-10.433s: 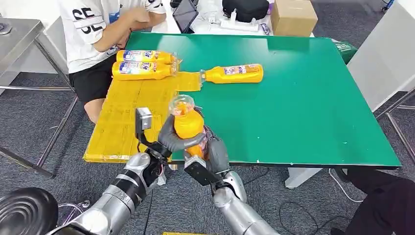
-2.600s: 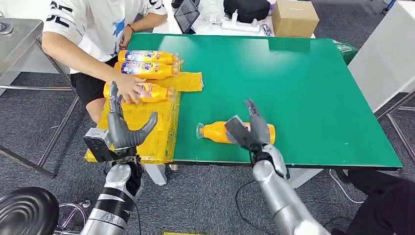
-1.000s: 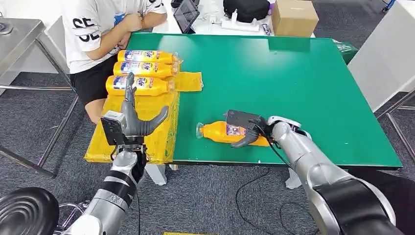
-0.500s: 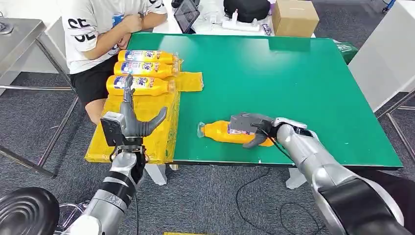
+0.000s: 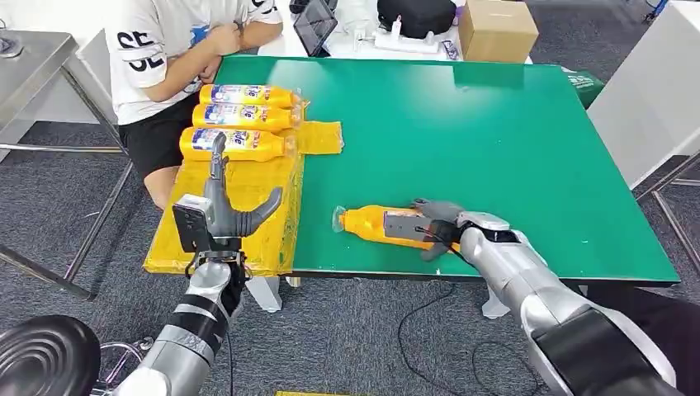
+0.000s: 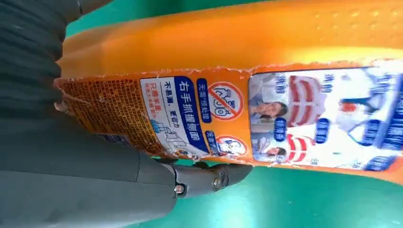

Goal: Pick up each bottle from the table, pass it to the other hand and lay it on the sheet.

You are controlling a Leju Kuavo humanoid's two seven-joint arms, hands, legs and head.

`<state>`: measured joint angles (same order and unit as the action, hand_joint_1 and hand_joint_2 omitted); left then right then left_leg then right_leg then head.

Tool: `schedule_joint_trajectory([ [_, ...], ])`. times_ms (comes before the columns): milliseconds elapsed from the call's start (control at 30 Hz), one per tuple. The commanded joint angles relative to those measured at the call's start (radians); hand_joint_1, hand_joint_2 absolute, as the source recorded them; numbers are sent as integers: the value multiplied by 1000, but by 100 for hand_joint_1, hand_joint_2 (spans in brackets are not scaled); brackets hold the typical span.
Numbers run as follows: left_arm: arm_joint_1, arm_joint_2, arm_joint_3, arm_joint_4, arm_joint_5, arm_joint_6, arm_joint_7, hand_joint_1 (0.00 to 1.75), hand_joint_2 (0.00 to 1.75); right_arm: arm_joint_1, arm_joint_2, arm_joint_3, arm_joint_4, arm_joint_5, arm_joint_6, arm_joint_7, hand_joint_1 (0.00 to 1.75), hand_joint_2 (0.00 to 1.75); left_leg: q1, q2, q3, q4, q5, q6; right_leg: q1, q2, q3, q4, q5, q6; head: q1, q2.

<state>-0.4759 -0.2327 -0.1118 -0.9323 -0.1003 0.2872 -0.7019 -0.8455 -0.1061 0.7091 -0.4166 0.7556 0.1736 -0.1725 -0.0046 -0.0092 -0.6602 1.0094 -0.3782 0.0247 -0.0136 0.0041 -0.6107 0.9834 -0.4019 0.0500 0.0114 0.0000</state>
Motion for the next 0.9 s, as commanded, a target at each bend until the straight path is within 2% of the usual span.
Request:
schedule_joint_trajectory([
  [33, -17, 6, 20, 54, -13, -15, 4, 0, 175, 20, 28, 82, 88, 43, -48, 77, 0, 175, 1, 1, 6, 0, -2, -2, 2, 0, 6, -2, -1, -2, 0, 0],
  [233, -24, -1, 22, 65, -11, -23, 4, 0, 175, 47, 41, 79, 88, 42, -54, 75, 0, 175, 1, 0, 4, -1, -1, -1, 1, -1, 5, -2, -1, -1, 0, 0],
  [267, -24, -1, 21, 65, -13, -20, 4, 0, 175, 49, 42, 78, 88, 43, -59, 76, 30, 175, 2, -1, 7, -1, -2, -2, 2, -2, 8, -2, -2, -2, 0, 0],
  [300, -22, -2, 22, 63, -13, -20, 4, 0, 175, 53, 41, 69, 81, 41, -75, 71, 148, 175, 2, 0, 9, -1, -2, -2, 3, -2, 9, -2, -2, -3, 0, 0],
  [333, -17, -1, 23, 55, -14, -19, 4, 0, 175, 53, 40, 61, 76, 43, -96, 70, 175, 175, 2, 0, 7, -1, -2, -2, 2, -1, 8, -2, -1, -2, 0, 0],
  [467, 3, 0, 34, 24, -17, -21, 10, 0, 175, 54, 31, 2, 21, 40, -203, 58, 175, 175, 2, 2, 8, 0, -1, -2, 2, 0, 8, -2, -1, -2, 0, 0],
  [700, 10, 0, 37, 16, -19, -23, 12, 0, 175, 62, 27, -28, -11, 30, -235, 52, 175, 175, 0, 2, 5, 0, 0, 0, 0, 0, 4, -1, 1, 0, 0, 0],
  [800, 22, -2, 43, -1, -22, -25, 15, 0, 175, 103, 29, -127, -103, -6, -345, 23, 175, 175, 1, 2, 7, 0, -2, -1, 2, 1, 7, -1, 0, -1, 0, 0],
  [900, 41, -5, 51, -27, -16, -30, 22, 0, 175, 198, 49, -283, -299, -38, -483, -9, 175, 175, 1, 3, 7, 0, -2, -1, 2, 1, 6, 0, -1, -1, 0, 0],
])
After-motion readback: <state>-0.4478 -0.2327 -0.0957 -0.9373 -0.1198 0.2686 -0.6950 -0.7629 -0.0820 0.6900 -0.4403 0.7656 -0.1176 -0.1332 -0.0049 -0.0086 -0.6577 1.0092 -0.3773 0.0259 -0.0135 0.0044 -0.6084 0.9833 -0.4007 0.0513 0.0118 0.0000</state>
